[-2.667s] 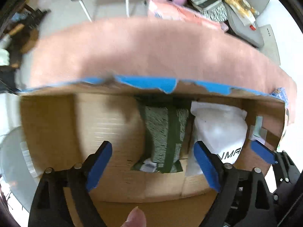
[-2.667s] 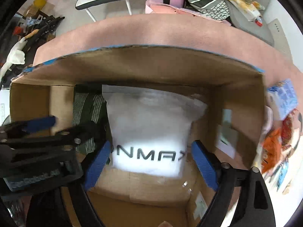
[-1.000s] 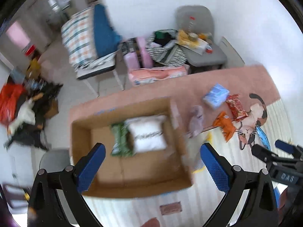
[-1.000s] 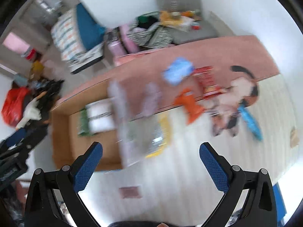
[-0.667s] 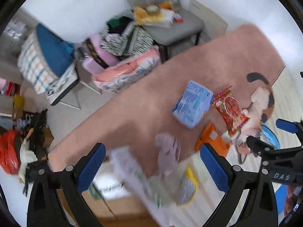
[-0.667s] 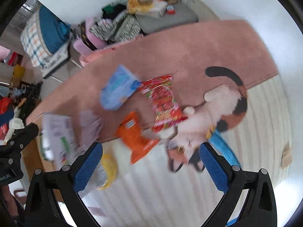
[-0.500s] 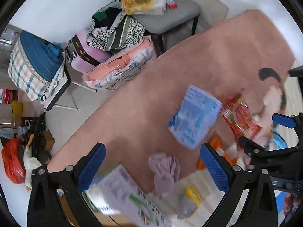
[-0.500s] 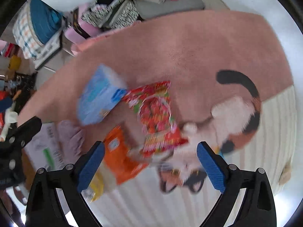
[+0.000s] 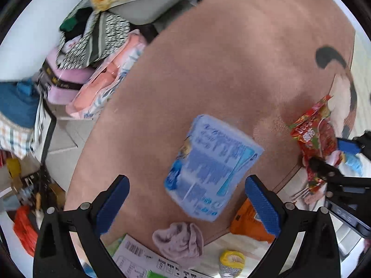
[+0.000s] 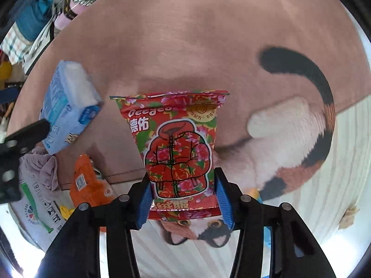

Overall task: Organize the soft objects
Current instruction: 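Grasp the blue tissue pack with the left tool while the right tool grasps the red Deegeo bag, then lower both packs into the box beside the bags and release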

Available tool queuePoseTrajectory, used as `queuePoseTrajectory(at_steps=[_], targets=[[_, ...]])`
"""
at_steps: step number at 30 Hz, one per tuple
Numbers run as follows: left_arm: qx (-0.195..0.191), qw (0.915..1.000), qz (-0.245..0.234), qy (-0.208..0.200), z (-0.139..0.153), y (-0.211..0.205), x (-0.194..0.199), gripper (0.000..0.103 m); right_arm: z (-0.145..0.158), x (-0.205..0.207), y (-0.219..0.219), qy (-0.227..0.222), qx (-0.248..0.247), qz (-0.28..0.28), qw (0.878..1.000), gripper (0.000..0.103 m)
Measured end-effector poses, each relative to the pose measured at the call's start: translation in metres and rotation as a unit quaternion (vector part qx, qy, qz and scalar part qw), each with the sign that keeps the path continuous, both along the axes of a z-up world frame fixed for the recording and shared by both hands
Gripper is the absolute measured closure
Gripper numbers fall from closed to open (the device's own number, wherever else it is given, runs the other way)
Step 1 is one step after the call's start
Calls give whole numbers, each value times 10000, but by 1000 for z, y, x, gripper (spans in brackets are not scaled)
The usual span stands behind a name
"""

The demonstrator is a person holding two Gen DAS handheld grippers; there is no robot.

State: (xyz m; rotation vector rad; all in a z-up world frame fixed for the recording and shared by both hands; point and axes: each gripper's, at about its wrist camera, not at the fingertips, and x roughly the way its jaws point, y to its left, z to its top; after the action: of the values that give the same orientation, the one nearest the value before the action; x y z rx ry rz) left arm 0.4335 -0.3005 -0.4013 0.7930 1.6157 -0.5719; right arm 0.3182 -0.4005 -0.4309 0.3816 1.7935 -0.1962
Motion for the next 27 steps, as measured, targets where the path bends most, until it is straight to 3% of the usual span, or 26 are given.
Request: queuePoseTrajectory(at_steps=[4,6,7,8,12,14,22,27], targets=[[241,9987,-443,43,-18,-15,-10,1,-6,2,-7,71,105,30,9999,50],[292,9984,-475,70,-24,-16,-12,14,-11,7,-7,119,49,68,9999,49],[286,9987,-392,148,-26,-15,-13,33,-14,12,-7,162,33,76,9998,48],[261,9989,-288,254,-27,-13,-13,46,-16,16,-5,193,24,76,9998,46],[144,9999,46,80,-18,-4,-16,55,-14,26,6,185,-227,112,9995,53],[12,9996,286,-65,-8,4,-18,65,-8,25,12,115,-327,103,9993,55],[-649,9886,1310,-368,52,52,-27,76,51,5,42,-446,-282,77,9986,56],[-1394,9679,2053,-396,115,108,-41,76,108,-17,87,-929,-185,335,9949,56]])
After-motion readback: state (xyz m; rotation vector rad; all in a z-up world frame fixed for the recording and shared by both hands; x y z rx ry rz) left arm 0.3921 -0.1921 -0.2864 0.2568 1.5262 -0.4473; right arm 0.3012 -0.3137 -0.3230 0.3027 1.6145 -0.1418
